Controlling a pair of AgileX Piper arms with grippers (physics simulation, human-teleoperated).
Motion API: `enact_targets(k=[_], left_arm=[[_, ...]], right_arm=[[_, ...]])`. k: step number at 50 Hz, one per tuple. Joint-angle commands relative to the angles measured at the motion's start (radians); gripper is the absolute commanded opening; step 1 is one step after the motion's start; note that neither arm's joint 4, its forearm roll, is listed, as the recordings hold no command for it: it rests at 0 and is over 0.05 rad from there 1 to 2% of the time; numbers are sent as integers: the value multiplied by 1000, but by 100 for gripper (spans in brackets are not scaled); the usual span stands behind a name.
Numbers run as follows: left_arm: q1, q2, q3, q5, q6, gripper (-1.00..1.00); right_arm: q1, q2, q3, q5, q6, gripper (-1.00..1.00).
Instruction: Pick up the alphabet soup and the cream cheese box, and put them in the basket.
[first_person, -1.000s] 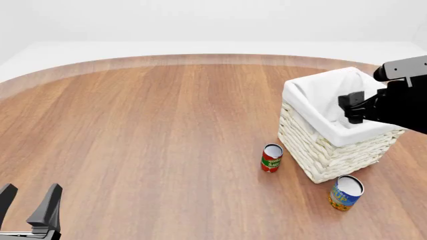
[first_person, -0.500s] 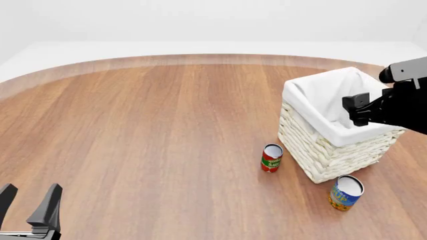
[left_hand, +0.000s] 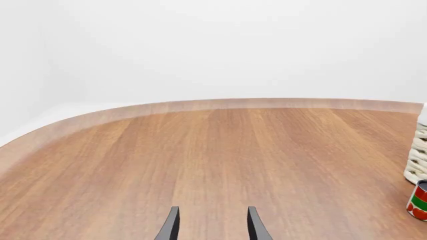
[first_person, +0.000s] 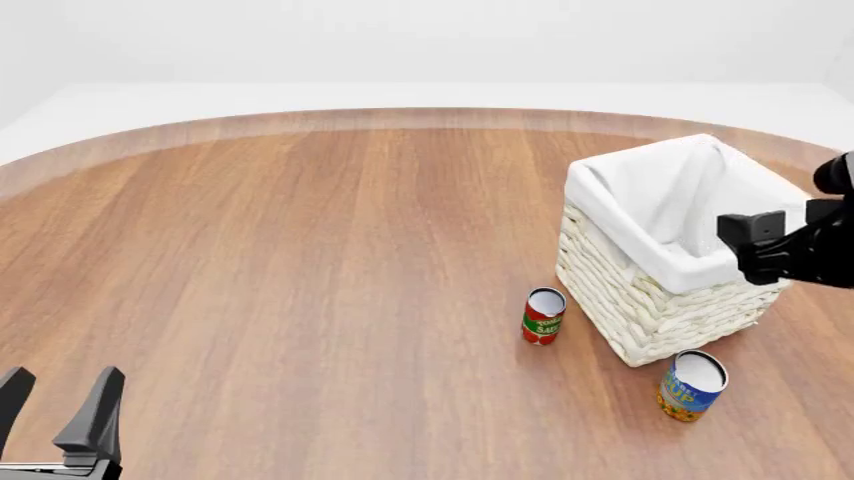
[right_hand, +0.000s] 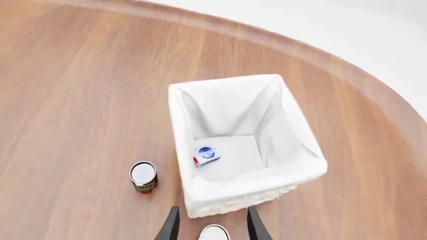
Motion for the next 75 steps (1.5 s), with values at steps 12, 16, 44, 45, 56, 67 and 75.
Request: enact_targets(k=[12,16,44,45,56,67,75], left_arm=[[0,-1,0,1,0,100],[0,-2,0,2,0,100],[0,-4,0,4,0,100],[0,-4,0,4,0,100],[0,-4,0,4,0,100],[0,-5,0,5,0,100],[0,-5,0,5,0,100]], right_arm=[[6,-180,93,116,29,100],[-6,-209,134,111,31,100],[-32,-317,265,207,27,100],[-31,-325,264,218,29,100],[-24,-400,281,298,42,100],[-32,-444,303,327,59,100],[-36,-440,310,322,54,100]])
